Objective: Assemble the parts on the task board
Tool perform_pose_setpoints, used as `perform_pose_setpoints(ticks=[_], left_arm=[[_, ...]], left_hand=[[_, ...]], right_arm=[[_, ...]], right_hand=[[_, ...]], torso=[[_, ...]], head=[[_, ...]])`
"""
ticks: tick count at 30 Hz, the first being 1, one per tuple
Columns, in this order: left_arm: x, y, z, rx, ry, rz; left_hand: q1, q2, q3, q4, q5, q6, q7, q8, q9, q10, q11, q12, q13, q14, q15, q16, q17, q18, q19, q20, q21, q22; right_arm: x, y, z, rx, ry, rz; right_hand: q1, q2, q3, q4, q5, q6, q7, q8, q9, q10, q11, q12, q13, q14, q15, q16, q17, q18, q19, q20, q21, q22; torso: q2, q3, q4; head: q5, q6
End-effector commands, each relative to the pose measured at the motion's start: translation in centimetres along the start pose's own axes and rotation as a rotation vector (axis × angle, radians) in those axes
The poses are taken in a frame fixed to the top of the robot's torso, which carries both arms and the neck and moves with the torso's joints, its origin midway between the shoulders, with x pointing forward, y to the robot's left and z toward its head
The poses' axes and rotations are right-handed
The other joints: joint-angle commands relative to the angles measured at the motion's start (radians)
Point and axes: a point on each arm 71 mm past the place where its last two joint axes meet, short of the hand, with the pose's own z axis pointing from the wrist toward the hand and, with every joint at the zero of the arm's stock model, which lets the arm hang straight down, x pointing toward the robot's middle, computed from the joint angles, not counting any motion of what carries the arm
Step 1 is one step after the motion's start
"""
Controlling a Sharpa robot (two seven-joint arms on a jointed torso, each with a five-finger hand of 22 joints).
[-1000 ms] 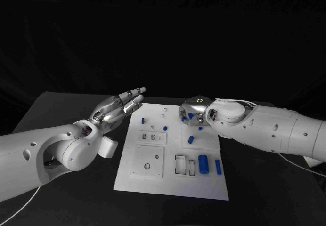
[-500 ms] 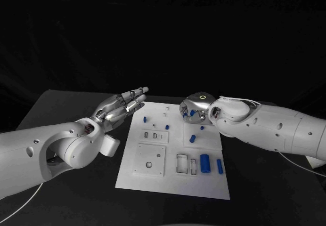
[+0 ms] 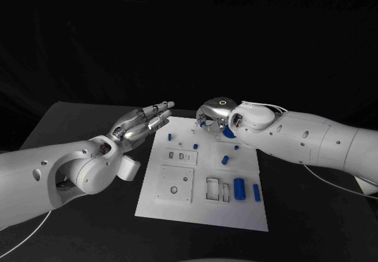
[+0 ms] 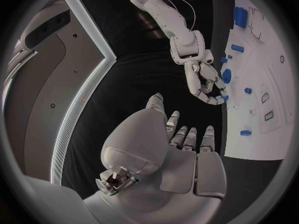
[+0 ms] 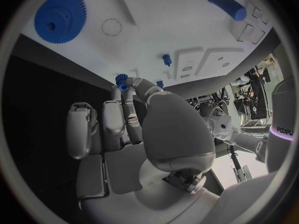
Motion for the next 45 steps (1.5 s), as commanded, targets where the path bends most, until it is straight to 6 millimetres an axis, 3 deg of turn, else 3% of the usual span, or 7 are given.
perform_pose_setpoints(ticks=[1, 6, 16, 35, 38, 40, 45], left_arm=[[0.3, -0.1, 0.2, 0.012, 0.019, 0.007], [0.3, -0.1, 0.3, 0.014, 0.022, 0.009], [0.4, -0.1, 0.4, 0.014, 0.027, 0.01], [0.4, 0.1, 0.6, 0.002, 0.034, 0.011], [0.4, 0.1, 0.7, -0.001, 0.037, 0.01], [0.5, 0.1, 0.7, -0.003, 0.038, 0.011], [0.5, 0.1, 0.7, -0.007, 0.042, 0.013]], left_hand=[[0.008, -0.002, 0.005, -0.002, 0.004, 0.007, -0.002, 0.006, 0.001, -0.002, 0.008, -0.001, 0.0, -0.001, 0.007, -0.004, -0.001, 0.017, -0.002, 0.008, 0.0, 0.001], [0.01, -0.003, 0.006, -0.003, 0.005, 0.009, -0.002, 0.007, 0.001, -0.002, 0.009, -0.001, 0.0, -0.001, 0.007, -0.004, -0.001, 0.017, -0.002, 0.008, 0.0, 0.001], [0.013, -0.003, 0.007, -0.003, 0.009, 0.01, -0.001, 0.008, 0.001, -0.002, 0.01, -0.001, 0.0, -0.001, 0.007, -0.004, -0.001, 0.016, -0.002, 0.008, 0.0, 0.001], [0.023, -0.004, 0.01, -0.007, 0.016, 0.028, 0.005, 0.017, 0.003, 0.006, 0.016, 0.001, 0.002, -0.001, 0.011, -0.004, -0.001, 0.016, -0.002, 0.01, 0.0, 0.001], [0.025, -0.004, 0.011, -0.007, 0.017, 0.033, 0.006, 0.02, 0.004, 0.007, 0.018, 0.002, 0.002, -0.001, 0.012, -0.004, -0.001, 0.016, -0.002, 0.01, 0.0, 0.001], [0.027, -0.005, 0.011, -0.008, 0.017, 0.038, 0.007, 0.022, 0.004, 0.008, 0.019, 0.002, 0.003, -0.001, 0.012, -0.004, -0.001, 0.016, -0.002, 0.011, 0.0, 0.001], [0.028, -0.005, 0.012, -0.008, 0.018, 0.04, 0.008, 0.023, 0.005, 0.008, 0.02, 0.002, 0.003, -0.001, 0.013, -0.004, -0.001, 0.016, -0.002, 0.011, 0.0, 0.001]], right_arm=[[0.1, -0.2, 0.6, 0.009, 0.037, 0.01], [0.0, -0.3, 1.3, 0.019, 0.035, 0.007], [0.3, -0.2, 2.1, 0.029, 0.045, 0.007], [0.7, 0.2, 2.6, 0.027, 0.046, 0.028], [1.0, 0.3, 2.7, 0.034, 0.069, 0.027], [1.3, 0.3, 2.7, 0.044, 0.091, 0.025], [1.7, 0.2, 2.5, 0.061, 0.12, 0.024]], right_hand=[[0.009, 0.002, 0.006, -0.001, -0.004, -0.006, 0.001, -0.006, -0.002, 0.033, -0.025, -0.008, -0.002, -0.003, -0.001, 0.002, 0.0, -0.011, 0.003, 0.002, 0.001, 0.067], [0.01, 0.002, 0.007, 0.0, -0.005, -0.008, 0.002, -0.011, -0.003, 0.032, -0.024, -0.012, -0.003, -0.002, 0.0, 0.003, 0.003, -0.012, 0.004, 0.002, 0.002, 0.068], [0.011, 0.001, 0.01, 0.002, -0.006, -0.016, 0.004, -0.027, -0.007, 0.026, -0.02, -0.025, -0.006, -0.005, 0.002, 0.0, -0.003, -0.011, 0.0, 0.004, -0.002, 0.066], [0.014, 0.0, 0.014, 0.004, -0.015, -0.028, 0.007, -0.05, -0.014, 0.019, -0.016, -0.04, -0.007, -0.018, 0.004, -0.012, -0.024, -0.007, -0.014, 0.006, -0.012, 0.055], [0.013, -0.003, 0.019, 0.008, -0.036, -0.055, 0.009, -0.079, -0.024, -0.014, -0.009, -0.07, -0.016, -0.032, 0.005, -0.024, -0.043, -0.004, -0.027, 0.007, -0.023, 0.044], [0.007, -0.014, 0.026, 0.013, -0.067, -0.101, 0.01, -0.123, -0.042, -0.07, 0.0, -0.117, -0.033, -0.052, 0.011, -0.042, -0.072, 0.001, -0.048, 0.011, -0.039, 0.027], [0.007, -0.032, 0.03, 0.014, -0.1, -0.165, 0.007, -0.194, -0.082, -0.167, 0.017, -0.184, -0.05, -0.088, 0.025, -0.069, -0.114, 0.009, -0.082, 0.024, -0.069, 0.0]], torso=[[-0.001, -0.0011, -0.0018], [0.001, 0.0, 0.0011], [0.008, -0.0031, 0.0111], [0.006, -0.0038, 0.0102], [0.005, -0.0038, 0.0105], [0.006, -0.0035, 0.0108], [0.006, -0.0034, 0.0108]], head=[[0.0, 0.0], [-0.004, 0.003], [-0.009, 0.002], [-0.009, -0.005], [-0.009, -0.004], [-0.01, -0.004], [-0.007, -0.004]])
